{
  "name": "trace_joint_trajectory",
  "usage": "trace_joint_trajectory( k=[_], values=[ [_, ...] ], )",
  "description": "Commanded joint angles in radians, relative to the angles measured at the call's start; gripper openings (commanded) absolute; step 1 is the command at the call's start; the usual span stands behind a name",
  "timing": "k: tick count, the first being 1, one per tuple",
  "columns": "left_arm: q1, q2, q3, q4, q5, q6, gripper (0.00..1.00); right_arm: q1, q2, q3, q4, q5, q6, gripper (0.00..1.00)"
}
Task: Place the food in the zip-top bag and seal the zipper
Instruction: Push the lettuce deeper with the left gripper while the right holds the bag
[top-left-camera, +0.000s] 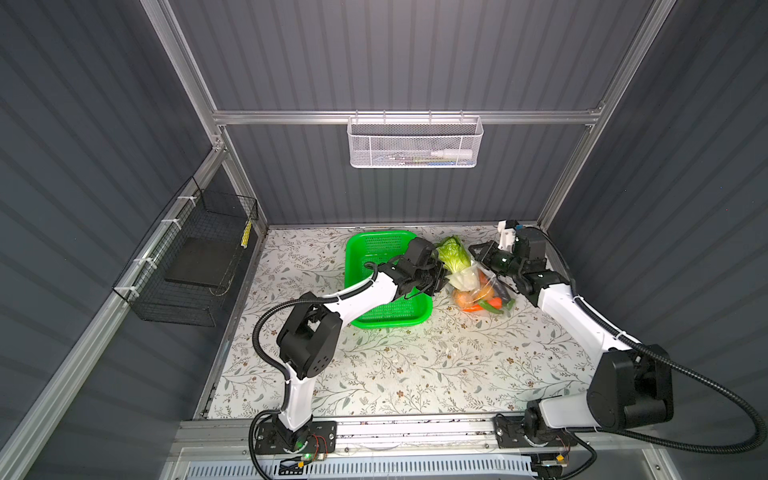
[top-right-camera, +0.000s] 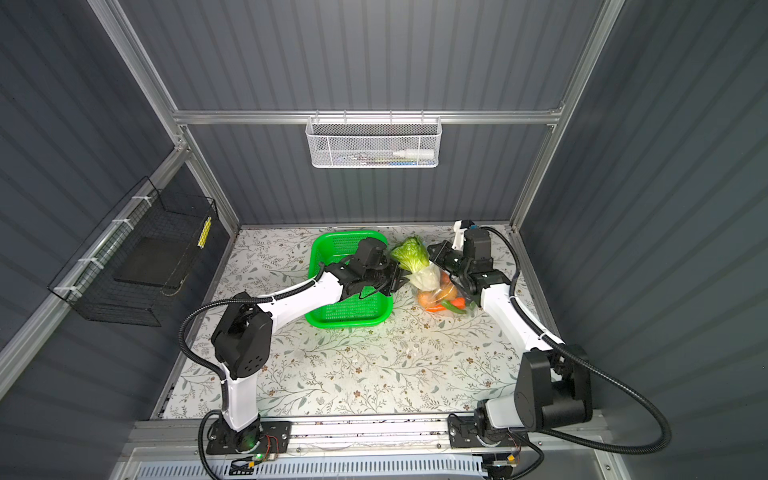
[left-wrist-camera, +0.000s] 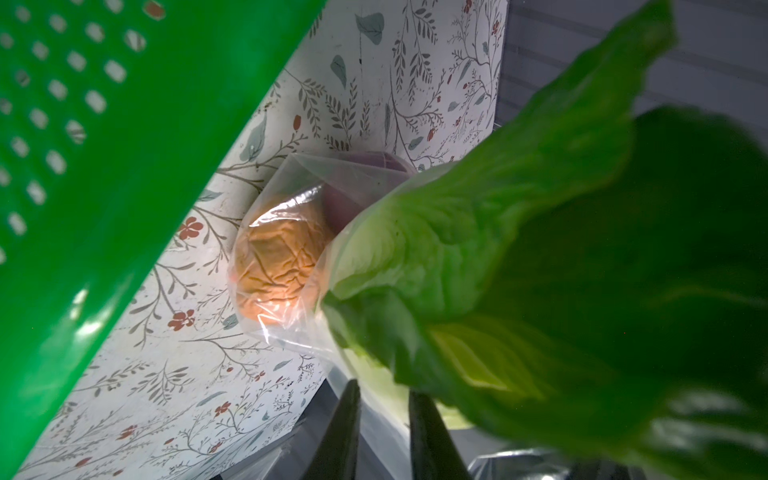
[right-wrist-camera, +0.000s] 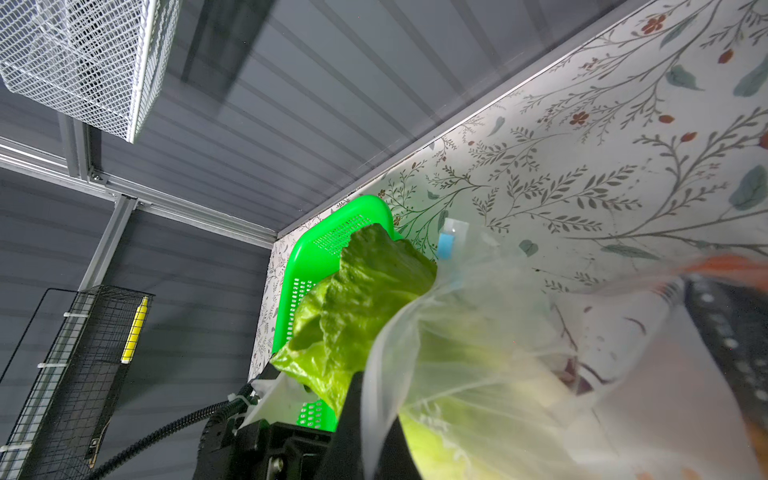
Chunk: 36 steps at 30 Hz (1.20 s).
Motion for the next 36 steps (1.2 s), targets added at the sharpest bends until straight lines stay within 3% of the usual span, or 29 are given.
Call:
trace_joint_trajectory(
  k=[1,10,14,21,26,28,35,36],
  values=[
    [0.008,0.019,0.029,0.006,0.001,0.007,0.36,0.009,-0.031,-0.018,0.036,-0.025,0.015,0.00],
    [0.008,0.018,0.026,0.055,-0.035,-0.027,0.41,0.037,-0.036,-0.048,0.079,-0.053,0.059,0.00],
    [0.002,0.030,0.039,0.064,-0.031,-0.030,0.33,0.037,-0.034,-0.050,0.087,-0.055,0.062,0.00],
    [-0.002,0.033,0.040,0.098,-0.023,-0.038,0.11,0.037,-0.023,-0.046,0.094,-0.041,0.055,0.00],
    [-0.003,0.035,0.041,0.114,-0.013,-0.038,0.09,0.038,0.008,-0.036,0.119,-0.050,0.071,0.00],
    [-0.002,0.031,0.030,0.128,-0.008,-0.045,0.00,0.039,0.012,-0.027,0.112,-0.050,0.067,0.00],
    [0.005,0.013,-0.004,0.151,-0.007,-0.060,0.00,0.038,0.010,-0.025,0.092,-0.038,0.047,0.00],
    [0.007,0.012,-0.002,0.150,-0.004,-0.059,0.05,0.039,0.011,-0.024,0.093,-0.039,0.048,0.00]
  ],
)
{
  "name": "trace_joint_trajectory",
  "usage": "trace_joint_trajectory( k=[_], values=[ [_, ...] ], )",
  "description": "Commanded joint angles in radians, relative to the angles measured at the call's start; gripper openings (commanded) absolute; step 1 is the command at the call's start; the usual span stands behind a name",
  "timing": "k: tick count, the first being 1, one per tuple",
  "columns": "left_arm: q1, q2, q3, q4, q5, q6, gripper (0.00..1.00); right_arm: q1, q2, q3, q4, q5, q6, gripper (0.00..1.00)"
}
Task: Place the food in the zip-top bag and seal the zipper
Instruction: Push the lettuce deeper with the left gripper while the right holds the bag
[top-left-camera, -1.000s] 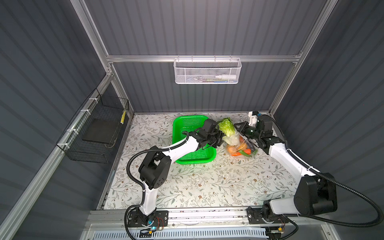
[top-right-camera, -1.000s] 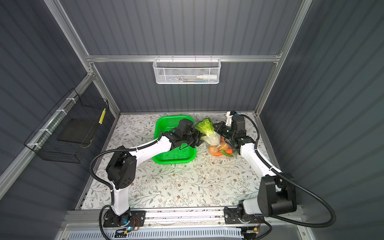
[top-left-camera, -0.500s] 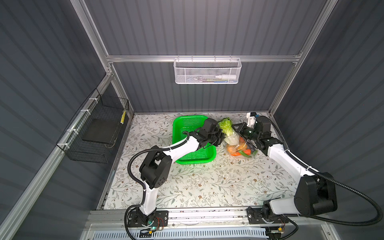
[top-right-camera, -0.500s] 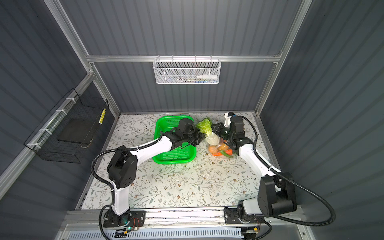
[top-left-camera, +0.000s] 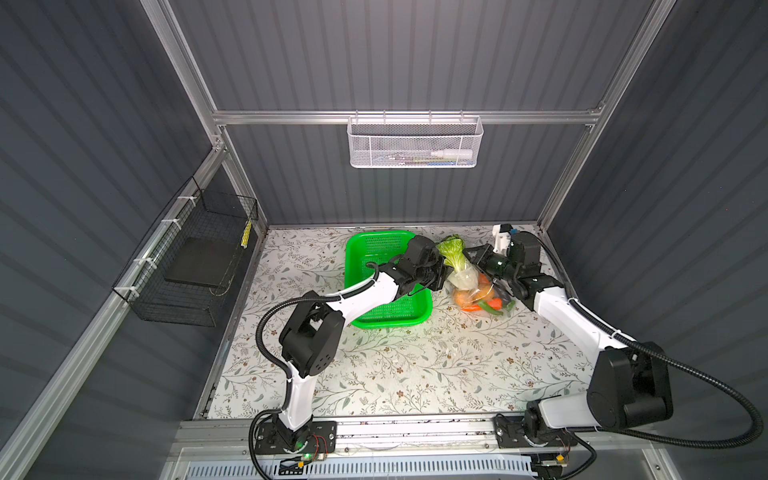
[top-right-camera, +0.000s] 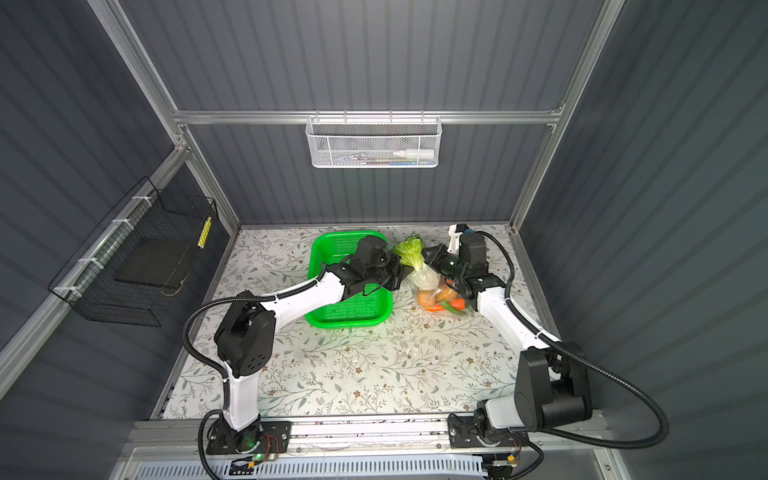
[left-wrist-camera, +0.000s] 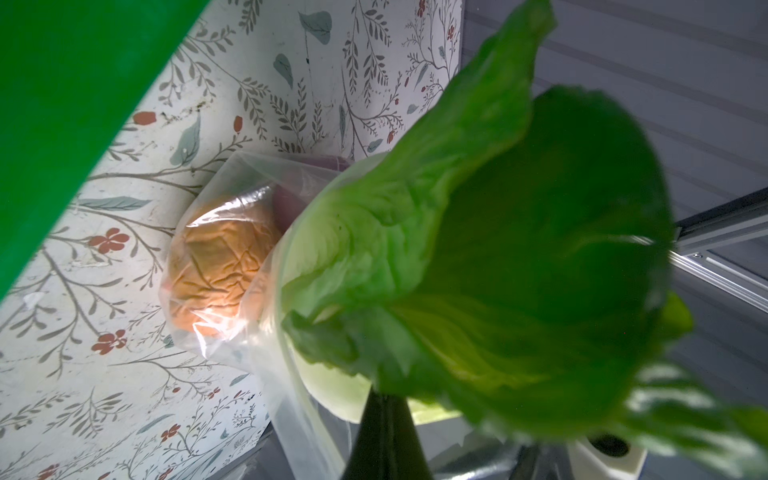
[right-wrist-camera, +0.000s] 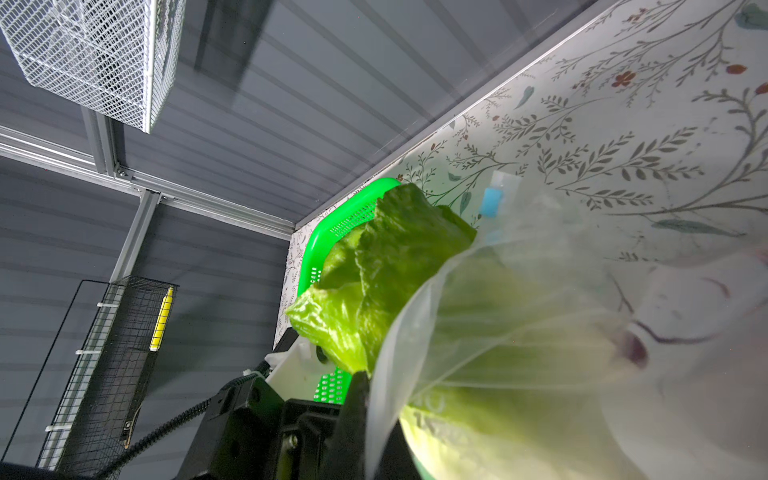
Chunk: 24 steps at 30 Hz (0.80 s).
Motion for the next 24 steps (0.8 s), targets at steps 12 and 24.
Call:
trace_joint_trajectory(
  k=[12,24],
  values=[
    [0.043,-0.103,-0.069,-0.121,0.070,0.050,0.49,0.002,-0.013,0.042,-0.019,0.007,-0.080,0.00],
    [0.035,-0.040,0.020,-0.114,0.157,0.044,0.50,0.002,-0.009,0.035,0.007,0.001,-0.070,0.00]
  ],
)
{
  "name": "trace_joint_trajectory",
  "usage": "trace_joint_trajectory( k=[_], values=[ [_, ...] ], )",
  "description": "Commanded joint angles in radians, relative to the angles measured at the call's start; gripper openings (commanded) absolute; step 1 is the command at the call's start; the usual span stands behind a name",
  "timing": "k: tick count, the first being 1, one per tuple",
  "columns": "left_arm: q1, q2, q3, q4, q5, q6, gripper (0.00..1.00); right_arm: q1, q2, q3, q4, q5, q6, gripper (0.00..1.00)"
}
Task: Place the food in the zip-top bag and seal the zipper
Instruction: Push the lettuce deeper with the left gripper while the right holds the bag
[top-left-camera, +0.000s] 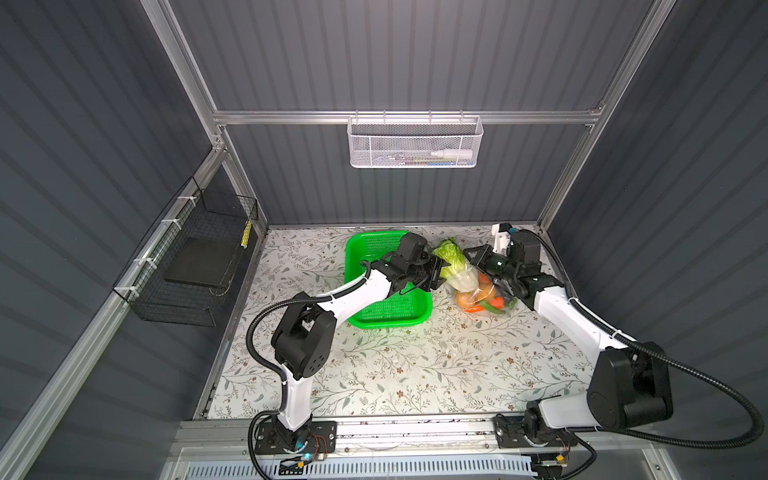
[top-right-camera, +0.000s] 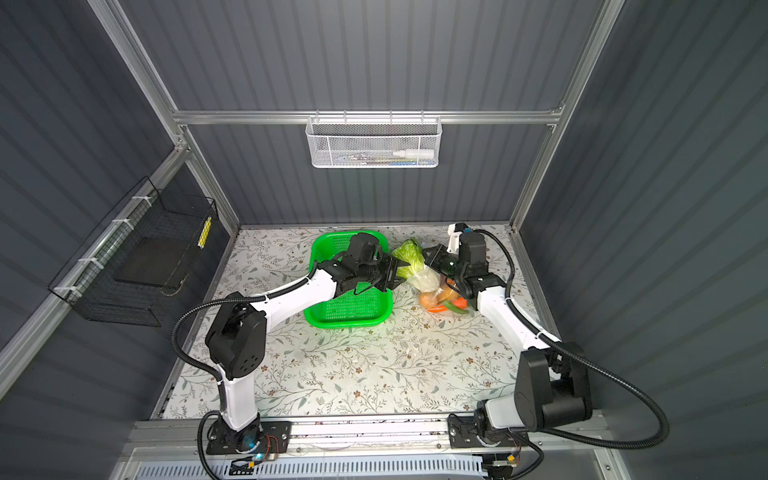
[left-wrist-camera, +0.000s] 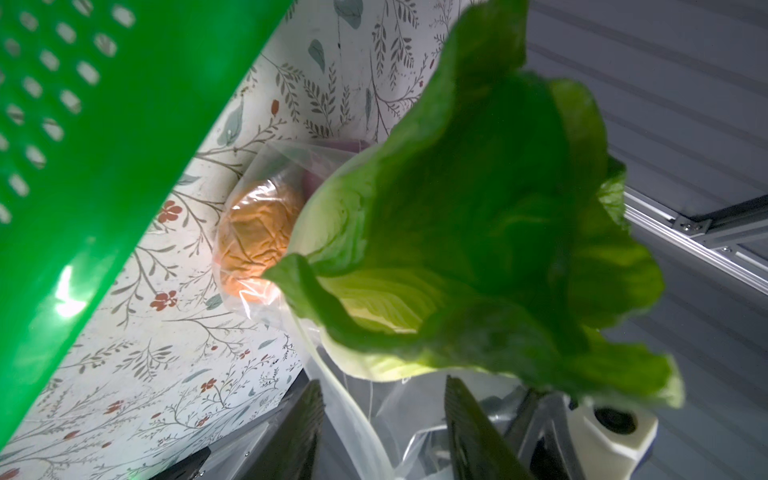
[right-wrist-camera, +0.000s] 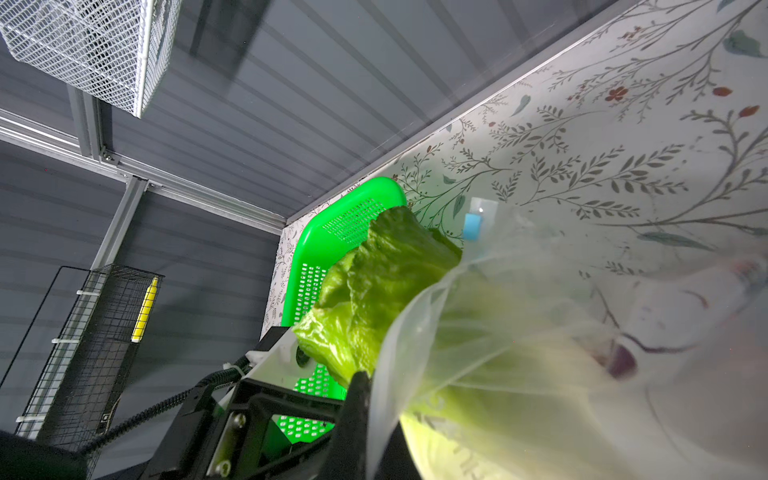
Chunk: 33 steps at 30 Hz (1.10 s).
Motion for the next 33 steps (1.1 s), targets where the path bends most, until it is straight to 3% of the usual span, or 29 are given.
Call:
trace_joint_trajectory(
  k=[1,7,19,27,31,33],
  values=[
    [-0.004,0.005,0.032,-0.032,0.044,0.013,0.50,0.002,-0.007,0.028,0.034,-0.005,-0.006,0.00],
    [-0.007,0.005,0.007,0.002,0.068,-0.049,0.53,0.003,0.010,0.049,0.058,-0.006,0.018,0.00],
    [-0.026,0.054,0.042,0.063,0.064,-0.114,0.38,0.002,-0.013,0.043,0.065,-0.001,0.018,0.00],
    [-0.026,0.034,-0.020,0.102,0.054,-0.119,0.00,0.002,-0.025,0.032,0.069,-0.005,0.027,0.00],
    [-0.008,0.013,-0.029,0.081,0.049,-0.073,0.00,0.003,-0.020,0.031,0.073,-0.010,0.030,0.00],
    [0.019,0.005,0.019,-0.003,0.044,0.030,0.00,0.003,-0.014,0.033,0.076,-0.021,0.031,0.00]
  ],
)
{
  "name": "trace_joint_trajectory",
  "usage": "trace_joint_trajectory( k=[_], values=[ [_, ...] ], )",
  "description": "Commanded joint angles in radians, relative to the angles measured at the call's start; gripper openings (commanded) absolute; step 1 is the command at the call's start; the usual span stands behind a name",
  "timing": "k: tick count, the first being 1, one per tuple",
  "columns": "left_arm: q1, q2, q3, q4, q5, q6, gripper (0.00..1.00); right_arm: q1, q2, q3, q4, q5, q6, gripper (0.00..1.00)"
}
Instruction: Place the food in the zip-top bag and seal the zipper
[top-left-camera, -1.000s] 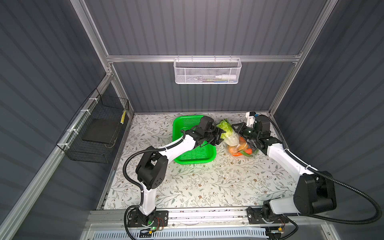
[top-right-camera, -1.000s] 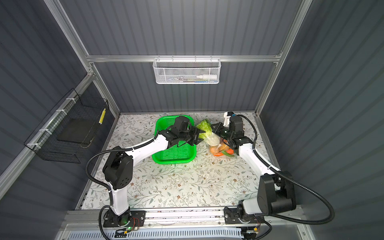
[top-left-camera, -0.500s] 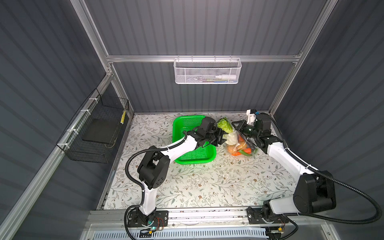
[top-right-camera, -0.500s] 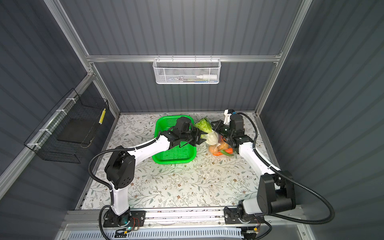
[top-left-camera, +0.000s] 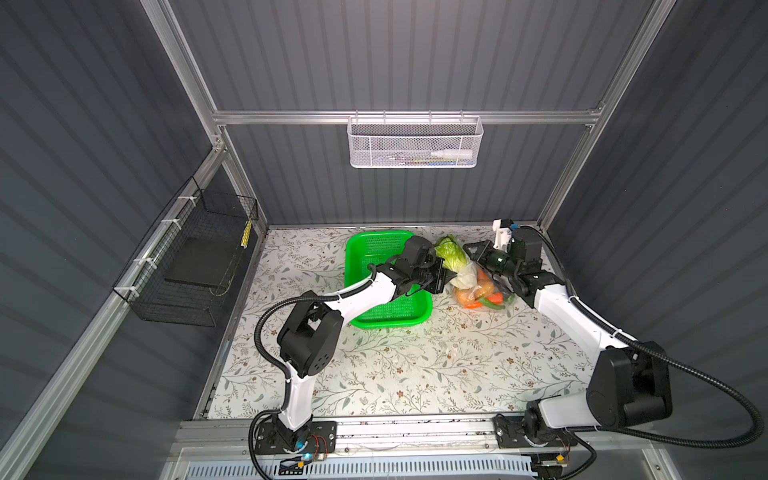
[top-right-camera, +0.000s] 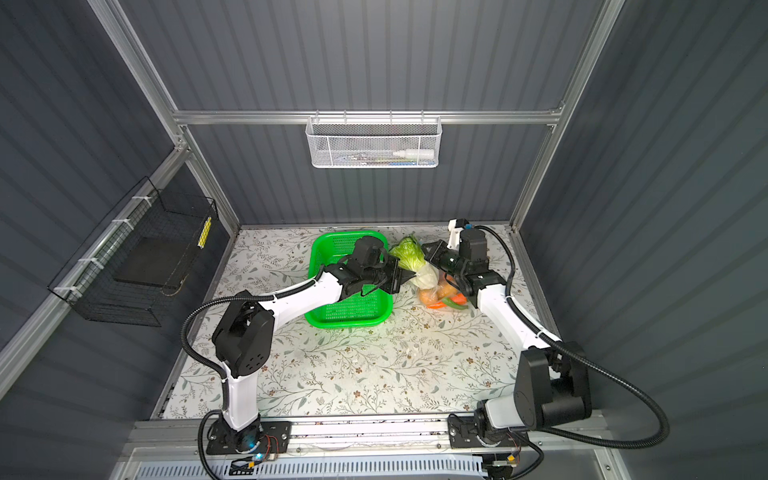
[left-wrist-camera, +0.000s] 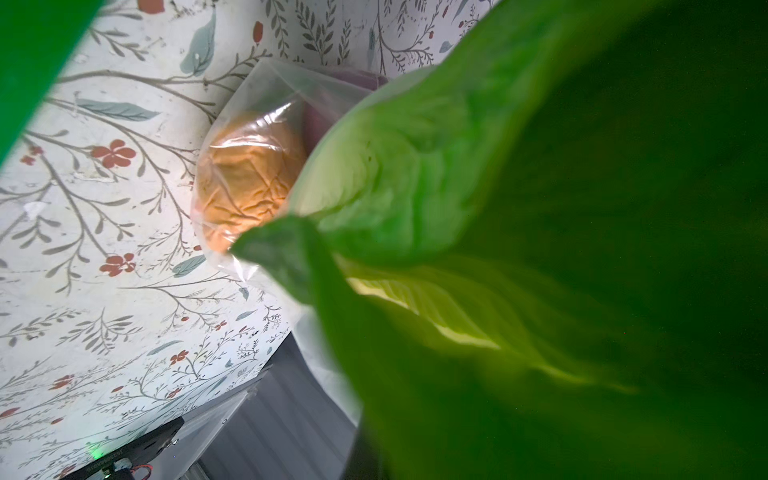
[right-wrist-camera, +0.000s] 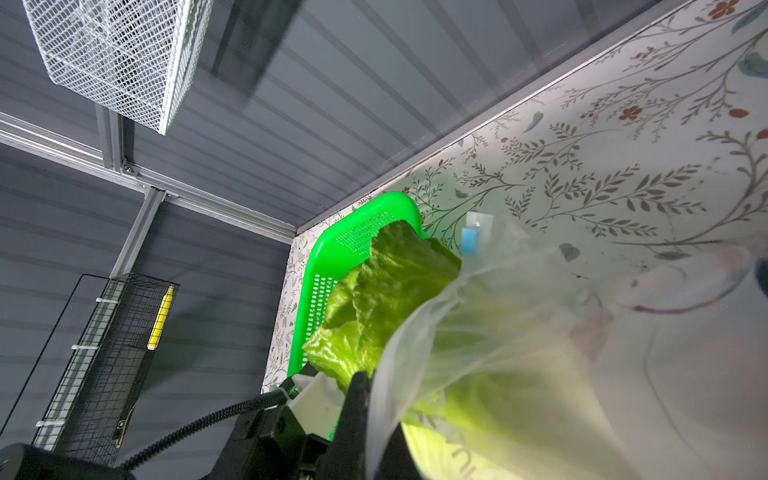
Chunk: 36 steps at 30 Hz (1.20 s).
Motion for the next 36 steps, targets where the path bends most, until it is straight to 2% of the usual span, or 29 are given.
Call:
trace_joint_trajectory(
  k=[1,4,6,11,14,20,27,31,34,36],
  values=[
    [0.042,-0.033,0.077,-0.168,-0.014,0.186,0.00,0.002,-0.018,0.006,0.056,-0.029,0.007,0.00],
    [0.082,-0.031,0.251,-0.407,-0.062,0.419,0.00,0.004,-0.019,0.002,0.056,-0.045,0.010,0.00],
    [0.103,-0.021,0.349,-0.535,-0.088,0.529,0.00,0.005,-0.027,-0.011,0.064,-0.048,0.018,0.00],
    [0.116,0.029,0.538,-0.751,-0.103,0.715,0.00,0.004,-0.035,-0.034,0.090,-0.064,0.045,0.00],
    [0.116,0.065,0.630,-0.840,-0.108,0.785,0.00,0.005,-0.046,-0.047,0.100,-0.065,0.062,0.00],
    [0.109,0.025,0.602,-0.845,-0.124,0.848,0.00,-0.007,-0.117,-0.077,0.033,0.007,0.042,0.00],
    [0.076,0.076,0.796,-0.909,-0.198,0.952,0.00,-0.044,-0.156,0.039,-0.081,-0.001,-0.032,0.00],
    [0.076,0.094,0.852,-0.855,-0.224,0.966,0.00,-0.045,-0.136,0.134,-0.146,-0.030,-0.075,0.00],
    [0.077,0.085,0.861,-0.807,-0.238,0.973,0.00,-0.047,-0.153,0.165,-0.191,0.007,-0.116,0.00],
    [0.068,0.076,0.816,-0.780,-0.211,0.965,0.00,-0.048,-0.169,0.161,-0.228,0.055,-0.154,0.00]
  ],
)
